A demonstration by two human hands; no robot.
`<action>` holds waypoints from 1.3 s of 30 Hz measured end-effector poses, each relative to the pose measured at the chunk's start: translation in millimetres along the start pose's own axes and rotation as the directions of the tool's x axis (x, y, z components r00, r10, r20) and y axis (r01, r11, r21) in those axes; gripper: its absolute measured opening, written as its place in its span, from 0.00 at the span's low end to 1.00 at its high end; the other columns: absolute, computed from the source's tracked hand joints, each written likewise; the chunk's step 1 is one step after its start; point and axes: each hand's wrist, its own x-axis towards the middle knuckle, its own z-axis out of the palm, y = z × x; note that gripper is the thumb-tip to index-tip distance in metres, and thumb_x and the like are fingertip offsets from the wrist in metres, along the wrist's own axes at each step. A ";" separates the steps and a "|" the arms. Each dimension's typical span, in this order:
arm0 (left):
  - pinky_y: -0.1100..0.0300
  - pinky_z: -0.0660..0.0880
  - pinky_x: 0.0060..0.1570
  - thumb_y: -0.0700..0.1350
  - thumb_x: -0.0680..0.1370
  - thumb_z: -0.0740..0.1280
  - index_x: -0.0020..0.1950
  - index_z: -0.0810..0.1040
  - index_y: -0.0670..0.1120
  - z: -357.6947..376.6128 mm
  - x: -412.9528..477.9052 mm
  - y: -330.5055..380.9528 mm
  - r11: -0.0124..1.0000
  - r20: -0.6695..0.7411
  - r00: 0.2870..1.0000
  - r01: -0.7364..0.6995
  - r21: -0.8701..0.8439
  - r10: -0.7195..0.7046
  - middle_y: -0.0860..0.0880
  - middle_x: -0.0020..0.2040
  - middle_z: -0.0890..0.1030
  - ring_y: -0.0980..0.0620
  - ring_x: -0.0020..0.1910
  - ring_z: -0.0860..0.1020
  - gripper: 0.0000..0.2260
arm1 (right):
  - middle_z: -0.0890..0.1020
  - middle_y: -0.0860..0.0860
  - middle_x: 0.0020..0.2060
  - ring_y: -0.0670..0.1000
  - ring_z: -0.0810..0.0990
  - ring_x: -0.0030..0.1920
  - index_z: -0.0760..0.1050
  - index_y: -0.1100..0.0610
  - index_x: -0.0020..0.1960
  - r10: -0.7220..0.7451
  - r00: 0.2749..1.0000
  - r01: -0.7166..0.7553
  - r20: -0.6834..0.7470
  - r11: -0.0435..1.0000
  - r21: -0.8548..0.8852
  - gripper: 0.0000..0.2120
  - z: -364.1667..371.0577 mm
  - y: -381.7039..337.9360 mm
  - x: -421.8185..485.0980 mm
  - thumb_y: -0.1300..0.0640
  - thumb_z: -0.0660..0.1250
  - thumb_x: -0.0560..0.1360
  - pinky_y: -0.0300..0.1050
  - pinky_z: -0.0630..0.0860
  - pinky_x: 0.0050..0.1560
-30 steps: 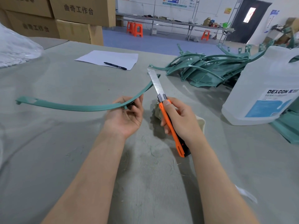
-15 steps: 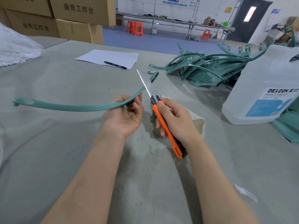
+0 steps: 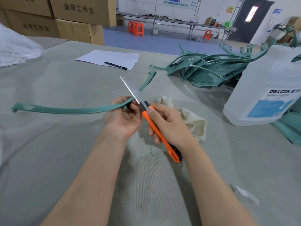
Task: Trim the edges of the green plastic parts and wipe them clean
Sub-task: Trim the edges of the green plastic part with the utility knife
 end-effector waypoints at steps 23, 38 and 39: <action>0.68 0.62 0.25 0.38 0.72 0.60 0.37 0.70 0.44 -7.7 6.9 2.2 0.973 0.028 0.990 -0.142 0.180 0.139 0.51 0.24 0.68 0.57 0.22 0.66 0.04 | 0.76 0.55 0.26 0.50 0.73 0.21 0.78 0.47 0.54 0.009 0.999 -0.008 0.038 0.999 -0.042 0.09 6.7 -0.6 -0.4 0.51 0.59 0.82 0.41 0.72 0.25; 0.69 0.70 0.26 0.43 0.69 0.62 0.32 0.80 0.39 -12.4 2.1 7.2 0.984 0.148 0.989 -0.053 0.170 0.028 0.49 0.27 0.75 0.54 0.23 0.72 0.12 | 0.78 0.55 0.27 0.50 0.73 0.21 0.78 0.55 0.52 0.017 0.973 -0.013 0.232 1.000 -0.022 0.10 16.6 -6.4 -4.2 0.52 0.60 0.82 0.38 0.71 0.23; 0.69 0.70 0.26 0.43 0.72 0.61 0.32 0.79 0.38 -11.0 2.0 6.1 0.990 0.131 0.991 -0.049 0.133 0.032 0.48 0.27 0.75 0.53 0.23 0.72 0.13 | 0.78 0.55 0.27 0.50 0.73 0.21 0.79 0.53 0.51 0.017 0.975 -0.018 0.223 1.000 -0.002 0.10 14.2 -7.2 -4.0 0.52 0.60 0.82 0.38 0.71 0.23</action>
